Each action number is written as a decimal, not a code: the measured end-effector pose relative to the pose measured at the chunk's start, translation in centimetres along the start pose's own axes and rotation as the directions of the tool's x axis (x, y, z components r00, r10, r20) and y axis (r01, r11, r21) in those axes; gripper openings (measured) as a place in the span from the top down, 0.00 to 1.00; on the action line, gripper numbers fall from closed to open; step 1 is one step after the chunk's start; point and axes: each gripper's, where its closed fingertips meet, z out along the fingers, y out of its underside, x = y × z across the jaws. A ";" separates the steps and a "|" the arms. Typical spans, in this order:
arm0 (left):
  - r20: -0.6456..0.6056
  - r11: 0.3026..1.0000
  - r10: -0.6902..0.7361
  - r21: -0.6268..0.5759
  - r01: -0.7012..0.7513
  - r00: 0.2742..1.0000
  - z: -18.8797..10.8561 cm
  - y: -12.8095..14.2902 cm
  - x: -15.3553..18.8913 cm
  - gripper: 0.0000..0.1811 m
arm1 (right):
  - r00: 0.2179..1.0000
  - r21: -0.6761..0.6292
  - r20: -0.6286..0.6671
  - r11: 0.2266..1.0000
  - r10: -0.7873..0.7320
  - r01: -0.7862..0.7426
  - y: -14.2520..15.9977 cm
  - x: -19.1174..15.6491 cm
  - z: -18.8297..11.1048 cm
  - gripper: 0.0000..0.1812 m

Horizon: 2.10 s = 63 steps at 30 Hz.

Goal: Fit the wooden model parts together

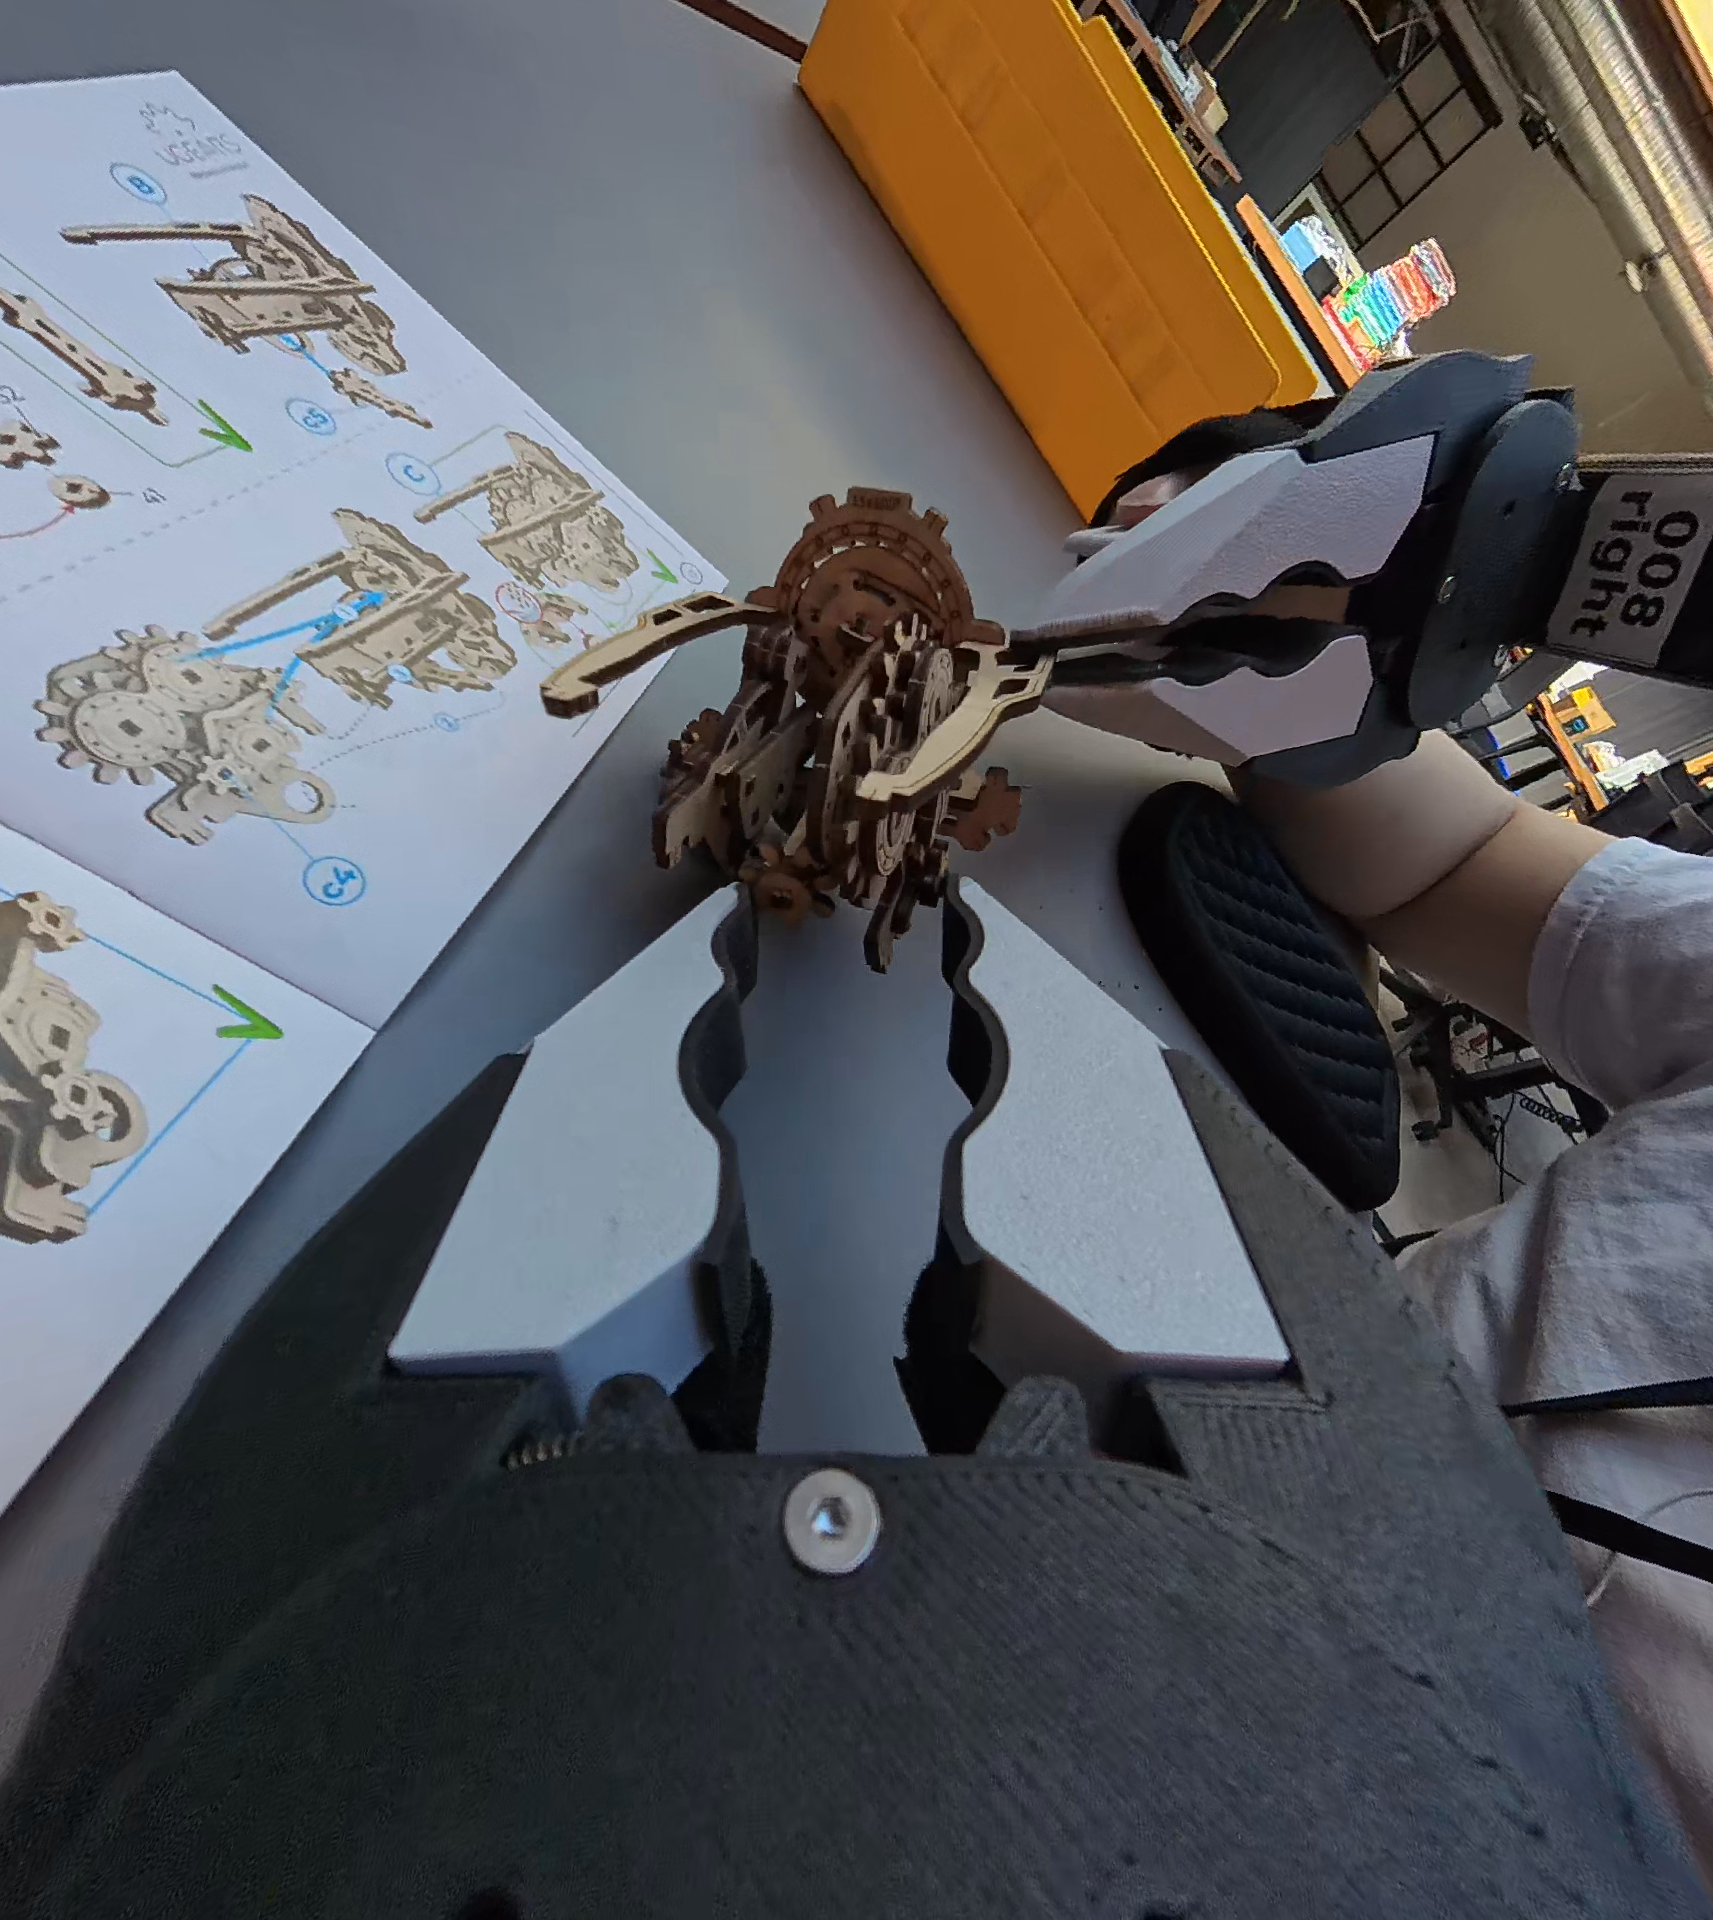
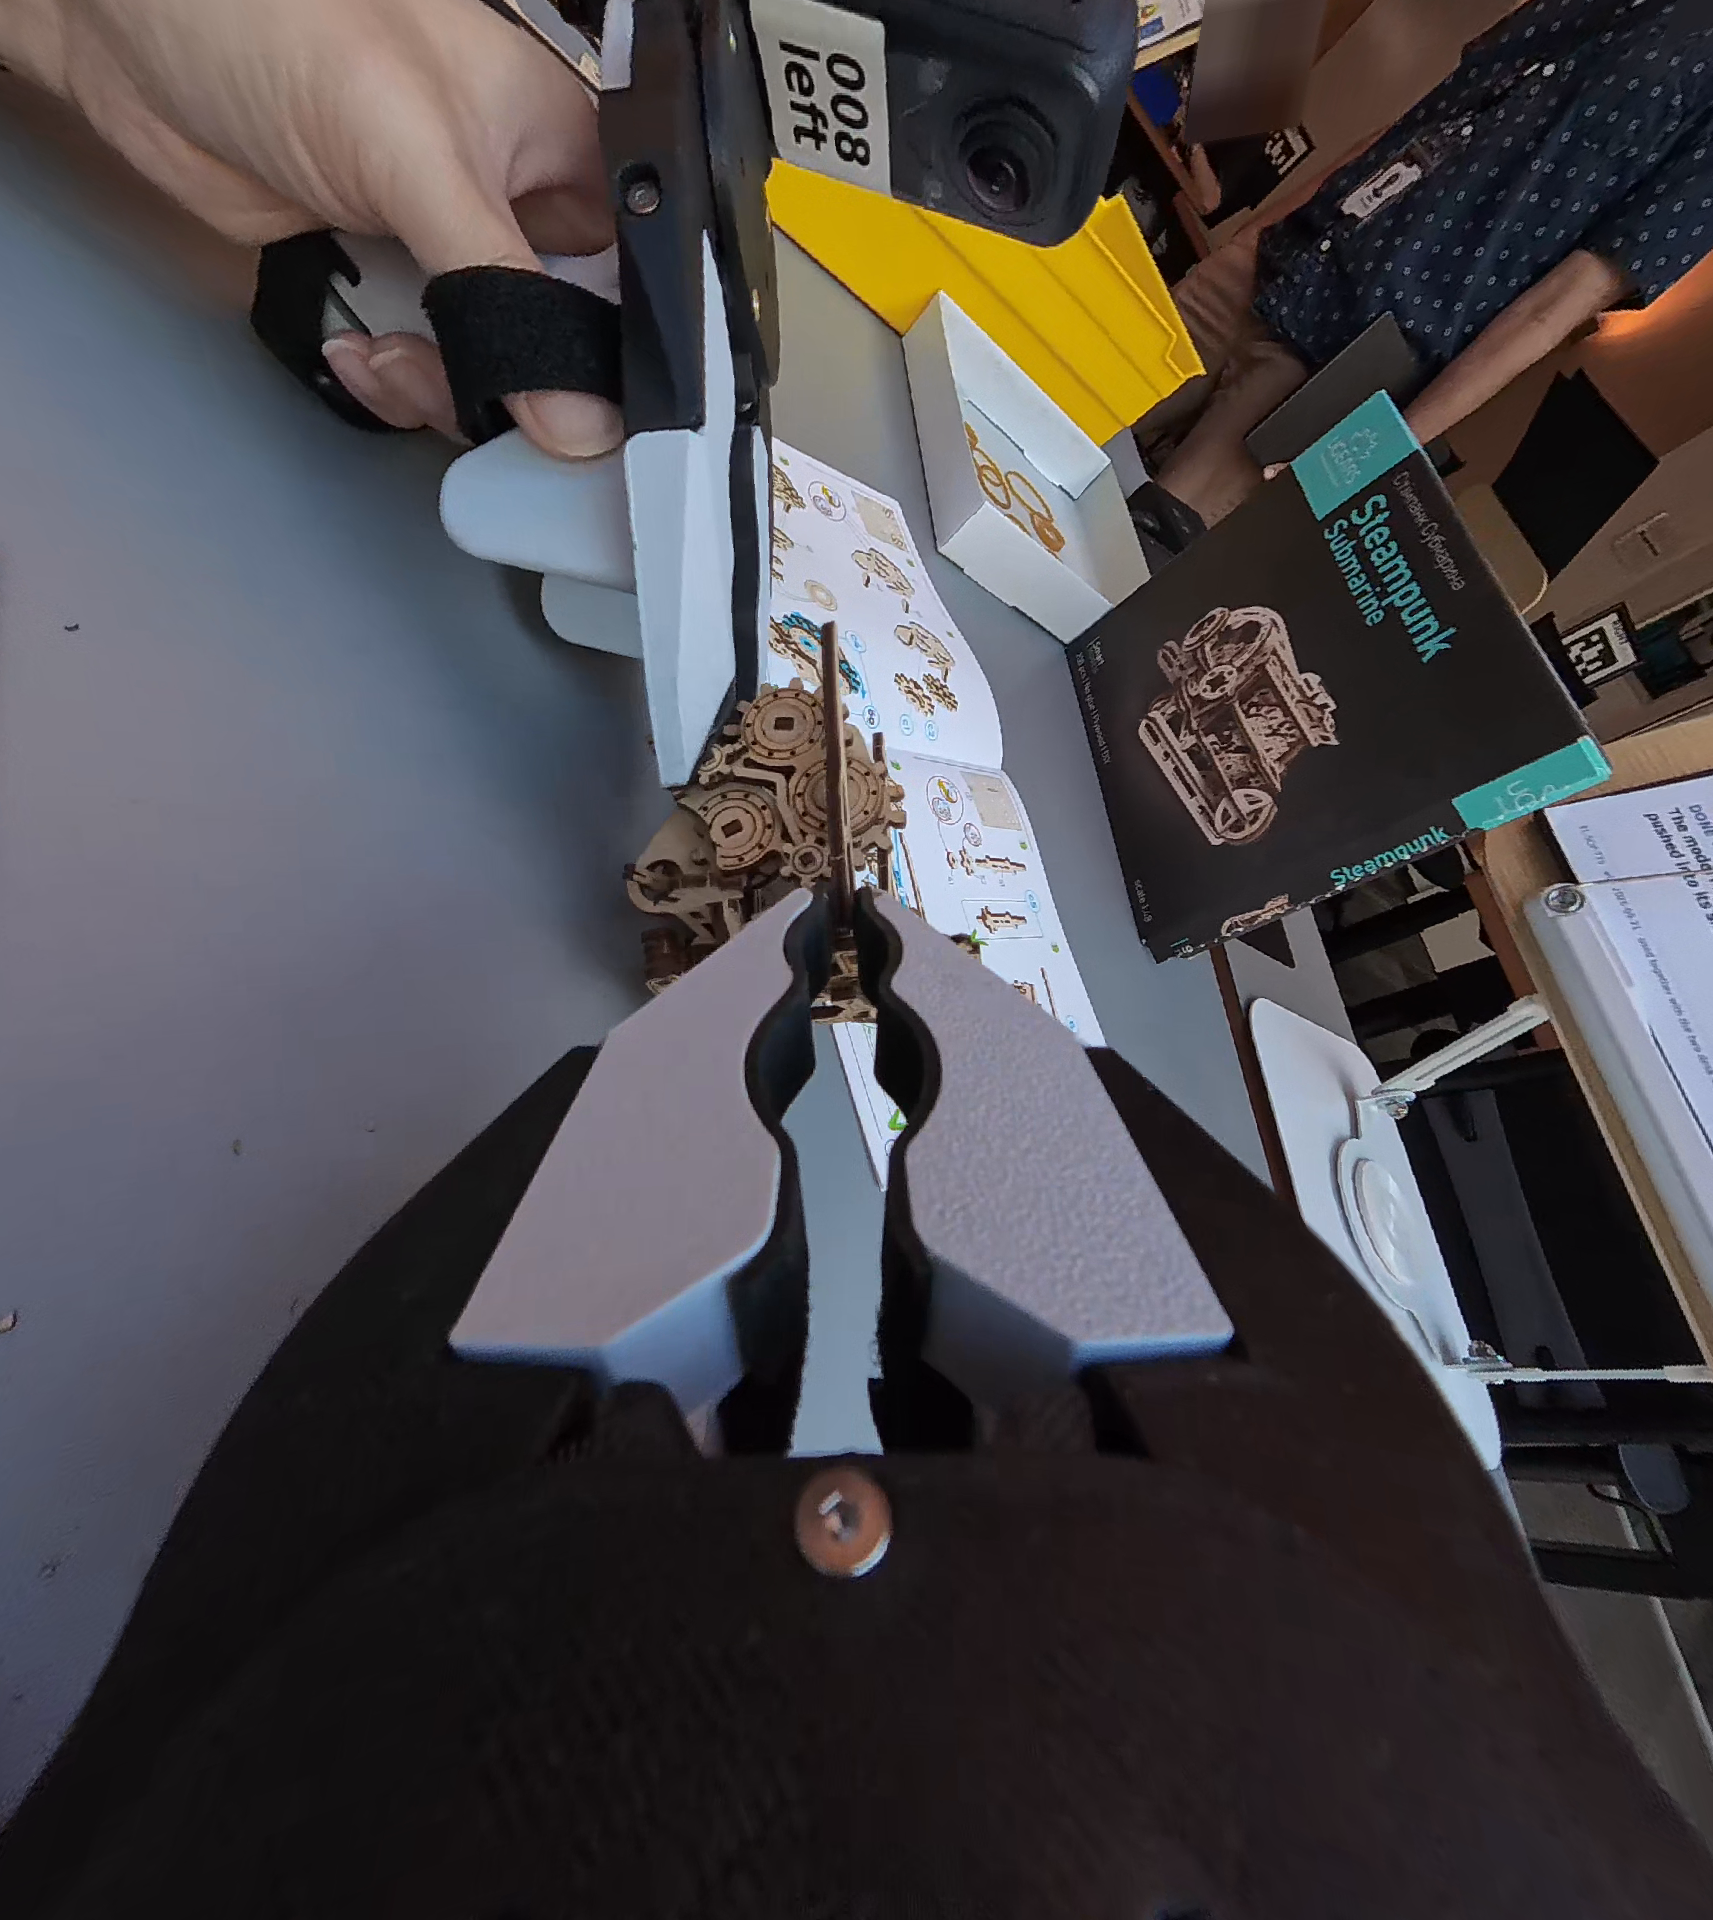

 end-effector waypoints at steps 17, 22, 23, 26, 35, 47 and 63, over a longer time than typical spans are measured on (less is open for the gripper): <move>0.052 0.998 0.056 -0.016 -0.055 0.997 0.0 0.2 0.3 0.82 | 0.957 -0.053 -0.059 0.958 -0.284 0.281 -0.1 -0.8 -0.3 0.99; 0.056 0.999 0.047 -0.029 -0.045 0.997 0.2 0.6 0.3 0.82 | 0.942 -0.058 -0.071 0.945 -0.327 0.323 -0.2 -0.9 -0.3 0.99; 0.058 0.998 0.050 -0.031 -0.049 0.997 0.2 0.6 0.3 0.82 | 0.938 -0.061 -0.072 0.940 -0.339 0.335 -0.2 -1.0 -0.4 0.99; 0.064 0.997 0.061 -0.041 -0.059 0.996 0.2 0.7 0.4 0.82 | 0.924 -0.062 -0.071 0.926 -0.377 0.373 -0.3 -1.2 -0.4 0.99; 0.024 0.999 -0.004 -0.034 0.005 1.000 0.2 0.6 0.2 0.82 | 0.938 -0.055 -0.047 0.938 -0.344 0.342 -0.3 -0.9 -0.2 0.99; -0.036 0.997 -0.073 -0.035 0.071 0.997 0.1 0.4 0.4 0.82 | 0.948 -0.038 0.083 0.950 -0.307 0.311 0.0 -1.4 -0.3 0.81; -0.009 0.998 -0.011 -0.066 0.011 1.000 0.4 0.7 0.4 0.82 | 0.853 -0.154 0.243 0.850 -0.461 0.503 1.1 -1.8 1.0 0.81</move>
